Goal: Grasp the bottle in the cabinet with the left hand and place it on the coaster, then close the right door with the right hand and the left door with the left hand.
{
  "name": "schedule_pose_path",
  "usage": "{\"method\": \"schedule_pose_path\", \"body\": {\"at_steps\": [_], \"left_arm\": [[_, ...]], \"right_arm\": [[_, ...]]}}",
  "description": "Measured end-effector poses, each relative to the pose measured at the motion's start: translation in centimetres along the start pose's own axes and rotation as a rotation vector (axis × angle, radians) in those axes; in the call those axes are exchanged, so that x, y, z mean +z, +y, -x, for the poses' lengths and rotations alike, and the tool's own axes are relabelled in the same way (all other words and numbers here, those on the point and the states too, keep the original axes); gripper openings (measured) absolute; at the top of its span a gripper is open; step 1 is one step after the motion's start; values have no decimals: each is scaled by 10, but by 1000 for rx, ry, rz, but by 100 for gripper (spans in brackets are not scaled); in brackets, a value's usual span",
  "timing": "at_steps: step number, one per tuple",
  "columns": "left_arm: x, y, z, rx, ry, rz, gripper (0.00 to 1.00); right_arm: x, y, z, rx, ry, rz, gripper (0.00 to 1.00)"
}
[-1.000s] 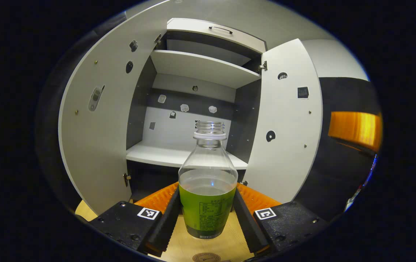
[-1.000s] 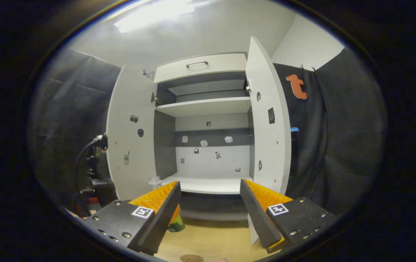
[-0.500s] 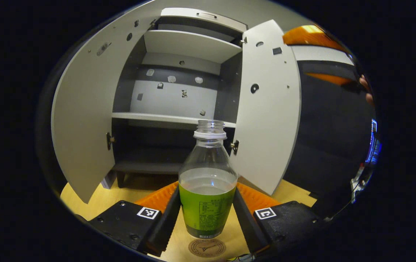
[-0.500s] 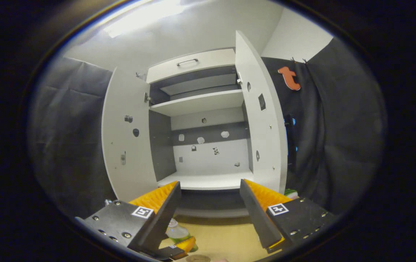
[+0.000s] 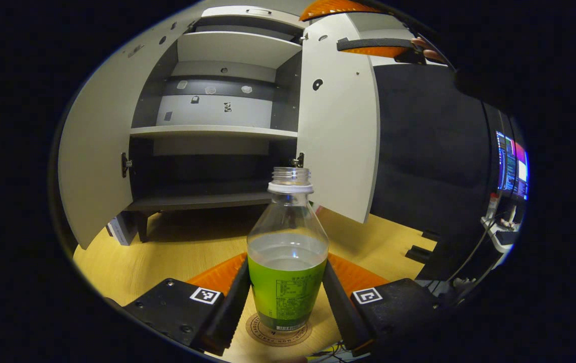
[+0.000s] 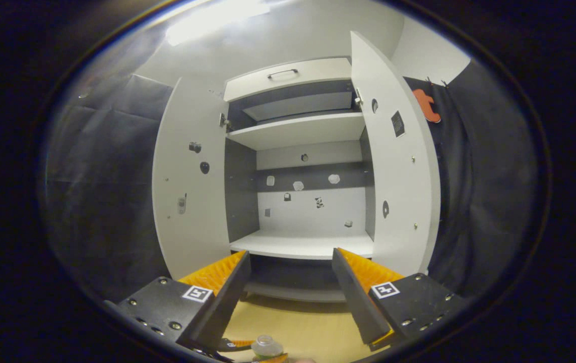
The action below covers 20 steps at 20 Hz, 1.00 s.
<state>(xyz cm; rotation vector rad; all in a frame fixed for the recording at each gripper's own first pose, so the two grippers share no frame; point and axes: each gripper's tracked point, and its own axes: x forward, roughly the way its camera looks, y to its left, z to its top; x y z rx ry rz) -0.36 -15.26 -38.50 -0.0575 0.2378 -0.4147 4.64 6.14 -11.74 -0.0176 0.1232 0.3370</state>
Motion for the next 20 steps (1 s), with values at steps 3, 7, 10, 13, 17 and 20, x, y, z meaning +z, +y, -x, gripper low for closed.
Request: {"method": "schedule_pose_path", "body": {"at_steps": [3,7,10,13,17,20], "left_arm": [[-8,3,3,-18,7,1,81],[-16,15,3,3,34,3,82],[-11,18,4,-1,50,8,83],[2,18,4,-19,40,-11,83],[14,11,11,-39,43,-14,83],[22,6,14,-54,61,-7,83]], "right_arm": [[-7,-1,-7,1,14,12,99],[-14,3,-11,2,36,16,99],[-15,4,-6,8,42,35,98],[-19,0,2,-3,52,43,98],[-16,-9,12,-29,48,33,99],[-12,-15,23,-43,31,21,99]]}}
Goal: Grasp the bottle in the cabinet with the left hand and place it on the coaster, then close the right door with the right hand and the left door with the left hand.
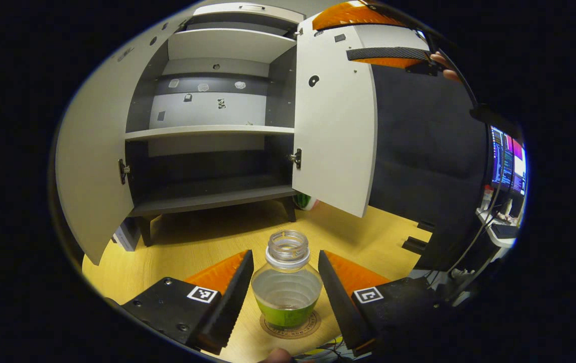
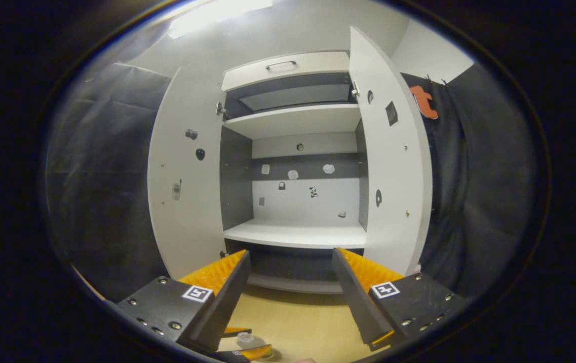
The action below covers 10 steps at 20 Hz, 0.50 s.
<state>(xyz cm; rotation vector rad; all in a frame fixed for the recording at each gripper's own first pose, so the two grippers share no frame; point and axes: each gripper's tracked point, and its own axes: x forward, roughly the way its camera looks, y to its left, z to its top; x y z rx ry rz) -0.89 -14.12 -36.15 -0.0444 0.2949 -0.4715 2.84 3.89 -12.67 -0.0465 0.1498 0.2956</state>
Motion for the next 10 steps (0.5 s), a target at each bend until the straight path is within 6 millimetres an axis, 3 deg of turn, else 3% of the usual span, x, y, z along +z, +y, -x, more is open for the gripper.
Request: {"method": "schedule_pose_path", "body": {"at_steps": [3,4,6,10], "left_arm": [[14,-5,8,7,-7,-12,83],[19,-6,10,13,-6,-19,87],[27,-9,17,23,4,-23,83],[67,-15,28,27,-27,-7,83]], "right_arm": [[0,-10,15,-23,-1,1,99],[0,-12,20,-28,-1,6,99],[-1,-16,32,-33,-2,28,99],[2,-15,53,-18,-20,25,98]]}}
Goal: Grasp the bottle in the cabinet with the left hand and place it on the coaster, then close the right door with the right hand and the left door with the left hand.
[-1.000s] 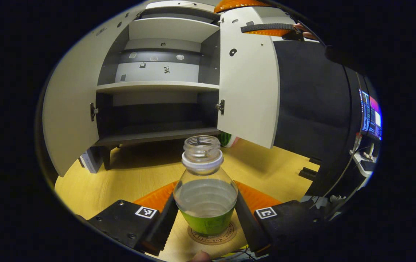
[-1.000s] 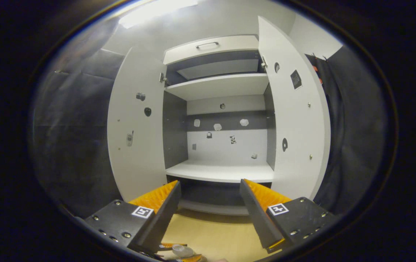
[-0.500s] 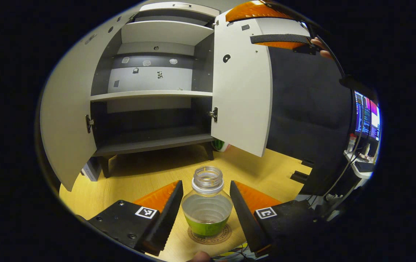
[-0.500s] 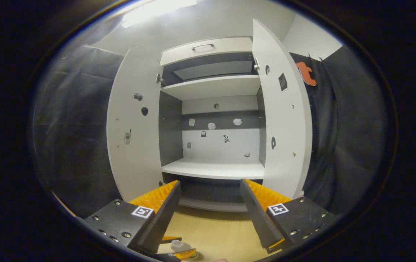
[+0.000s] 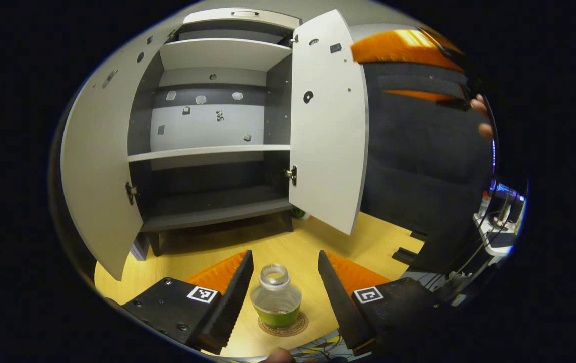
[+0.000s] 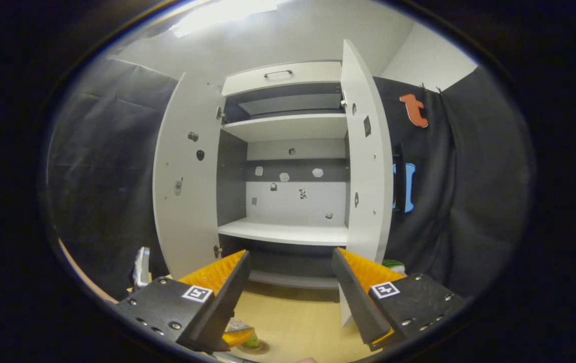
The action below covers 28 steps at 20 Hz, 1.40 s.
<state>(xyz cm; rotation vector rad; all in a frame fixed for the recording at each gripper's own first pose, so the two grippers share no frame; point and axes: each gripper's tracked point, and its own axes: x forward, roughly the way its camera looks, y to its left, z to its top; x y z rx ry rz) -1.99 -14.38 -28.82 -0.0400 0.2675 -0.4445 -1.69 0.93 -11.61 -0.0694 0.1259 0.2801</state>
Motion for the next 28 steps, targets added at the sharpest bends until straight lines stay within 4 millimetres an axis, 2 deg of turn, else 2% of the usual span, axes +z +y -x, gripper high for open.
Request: {"method": "schedule_pose_path", "body": {"at_steps": [1,2,3,8,12,14,15,16,18,22,26,28], "left_arm": [[10,-1,2,0,-7,3,83],[20,-2,4,0,-12,4,83],[31,-5,8,-5,-20,3,83],[102,-4,24,8,-109,-8,83],[150,8,34,56,-141,-45,83],[166,13,38,74,-136,-37,87],[176,18,42,95,-143,-21,94],[184,23,46,111,-152,1,96],[203,29,50,121,-186,42,98],[226,46,59,146,-213,42,95],[245,68,67,199,-262,38,94],[260,74,69,210,-313,27,95]], "right_arm": [[3,1,4,8,-5,-30,94],[5,1,8,10,-11,-44,98],[9,-4,11,4,-18,-46,98],[16,-40,26,-54,-39,-49,98],[24,-83,34,-109,-55,-36,99],[26,-110,34,-144,-59,-49,99],[28,-124,33,-162,-58,-55,99],[31,-141,33,-183,-57,-60,99],[35,-175,28,-233,-55,-54,98],[45,-237,11,-332,-45,24,98],[52,-264,-13,-363,-9,65,98],[58,-269,-28,-367,-4,72,98]]}}
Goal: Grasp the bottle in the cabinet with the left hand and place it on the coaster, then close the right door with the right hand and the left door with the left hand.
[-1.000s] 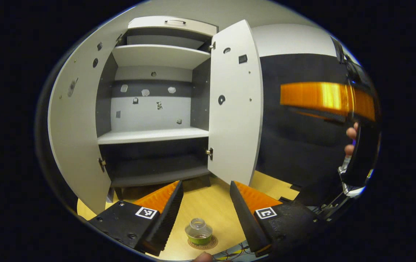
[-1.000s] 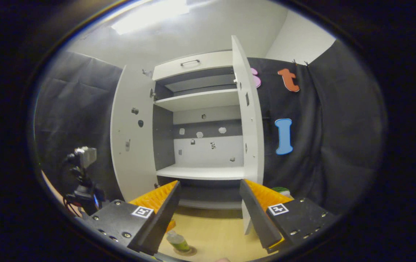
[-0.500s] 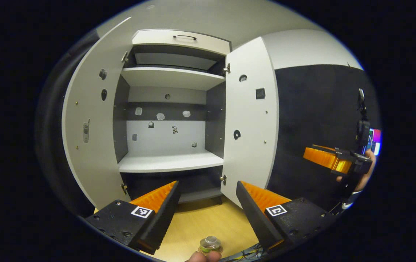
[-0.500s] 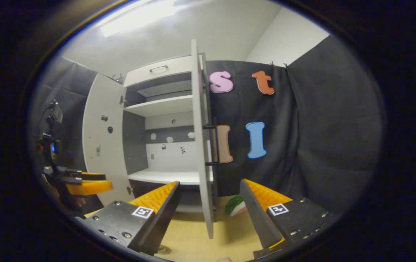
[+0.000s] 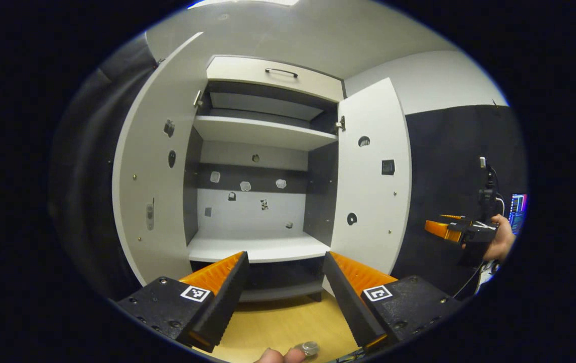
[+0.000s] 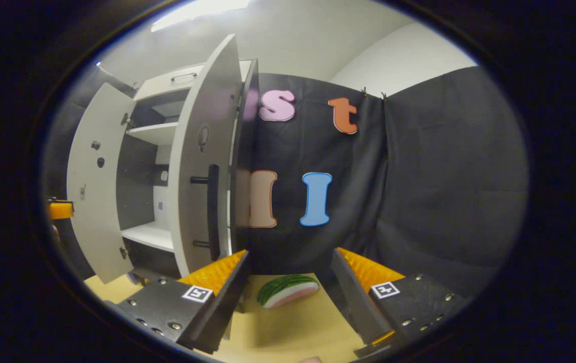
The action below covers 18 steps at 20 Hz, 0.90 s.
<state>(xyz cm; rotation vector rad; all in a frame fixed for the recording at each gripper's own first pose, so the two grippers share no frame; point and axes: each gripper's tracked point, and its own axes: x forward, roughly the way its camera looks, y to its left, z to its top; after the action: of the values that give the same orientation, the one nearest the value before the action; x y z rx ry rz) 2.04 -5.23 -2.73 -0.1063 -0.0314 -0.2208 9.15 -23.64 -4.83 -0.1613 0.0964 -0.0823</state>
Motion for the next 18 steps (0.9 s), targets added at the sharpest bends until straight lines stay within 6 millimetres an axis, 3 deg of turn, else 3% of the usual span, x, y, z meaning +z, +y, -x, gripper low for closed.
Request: {"method": "schedule_pose_path", "body": {"at_steps": [7,10,12,13,14,18], "left_arm": [[-3,2,-11,-37,-23,-26,95],[-2,5,-10,-37,-38,-60,94],[2,3,-5,-40,-57,-57,94],[1,2,-3,-44,-58,-46,94],[1,2,-1,-45,-52,-34,94],[-3,8,9,-20,-20,-40,94]], "right_arm": [[24,36,-51,34,-6,-16,99],[27,44,-57,18,-5,-6,100],[28,44,-57,9,0,5,88],[28,45,-56,4,10,-4,92],[26,44,-55,-1,19,-13,88],[25,43,-53,-20,20,-24,91]]}}
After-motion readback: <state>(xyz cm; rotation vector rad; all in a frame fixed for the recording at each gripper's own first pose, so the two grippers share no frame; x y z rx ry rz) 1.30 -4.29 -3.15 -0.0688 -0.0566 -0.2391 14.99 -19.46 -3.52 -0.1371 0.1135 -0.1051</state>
